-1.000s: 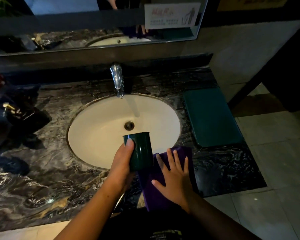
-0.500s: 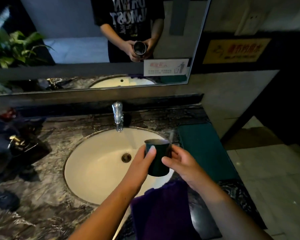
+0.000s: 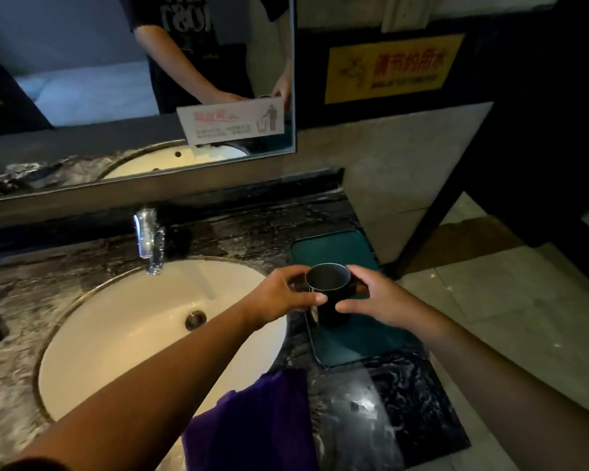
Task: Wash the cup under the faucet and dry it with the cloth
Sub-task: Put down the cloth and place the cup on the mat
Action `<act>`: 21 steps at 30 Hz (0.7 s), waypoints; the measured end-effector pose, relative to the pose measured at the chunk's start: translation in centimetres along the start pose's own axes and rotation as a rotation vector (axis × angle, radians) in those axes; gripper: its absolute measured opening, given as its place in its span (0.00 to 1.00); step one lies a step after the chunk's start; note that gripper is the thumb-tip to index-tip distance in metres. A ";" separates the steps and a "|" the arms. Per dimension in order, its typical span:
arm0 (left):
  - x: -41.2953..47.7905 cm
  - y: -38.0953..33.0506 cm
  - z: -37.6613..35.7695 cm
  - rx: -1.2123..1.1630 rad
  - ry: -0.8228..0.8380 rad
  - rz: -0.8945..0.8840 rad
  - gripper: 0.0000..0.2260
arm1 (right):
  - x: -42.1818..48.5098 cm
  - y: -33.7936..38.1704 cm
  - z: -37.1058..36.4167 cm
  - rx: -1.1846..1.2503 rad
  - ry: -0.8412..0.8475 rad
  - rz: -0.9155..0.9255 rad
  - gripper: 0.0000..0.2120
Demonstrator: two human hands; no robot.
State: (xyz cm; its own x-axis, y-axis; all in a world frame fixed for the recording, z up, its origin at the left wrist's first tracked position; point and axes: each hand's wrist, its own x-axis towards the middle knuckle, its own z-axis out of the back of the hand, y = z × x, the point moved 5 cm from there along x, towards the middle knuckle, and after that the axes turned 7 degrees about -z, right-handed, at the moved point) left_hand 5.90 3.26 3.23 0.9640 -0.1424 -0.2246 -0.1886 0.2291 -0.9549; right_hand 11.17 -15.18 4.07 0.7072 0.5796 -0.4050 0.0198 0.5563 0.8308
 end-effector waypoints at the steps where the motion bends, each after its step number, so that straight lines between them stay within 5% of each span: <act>1: 0.8 0.1 -0.5 0.021 0.000 -0.004 0.23 | 0.4 -0.6 0.7 -0.034 -0.008 0.002 0.28; 7: 5.0 0.3 -2.2 0.191 -0.067 -0.075 0.27 | 2.1 -3.2 4.1 -0.141 -0.127 0.028 0.32; 21: 7.1 0.3 -2.6 0.190 -0.167 -0.099 0.27 | 4.5 -4.9 5.5 -0.081 -0.169 0.048 0.32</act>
State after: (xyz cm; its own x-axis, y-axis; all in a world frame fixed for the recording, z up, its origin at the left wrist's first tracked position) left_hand 12.21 -0.18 0.88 0.9965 -0.0162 -0.0818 -0.0684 0.4011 -0.9135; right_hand 18.15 -18.52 0.26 0.8145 0.5024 -0.2902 -0.0691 0.5807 0.8112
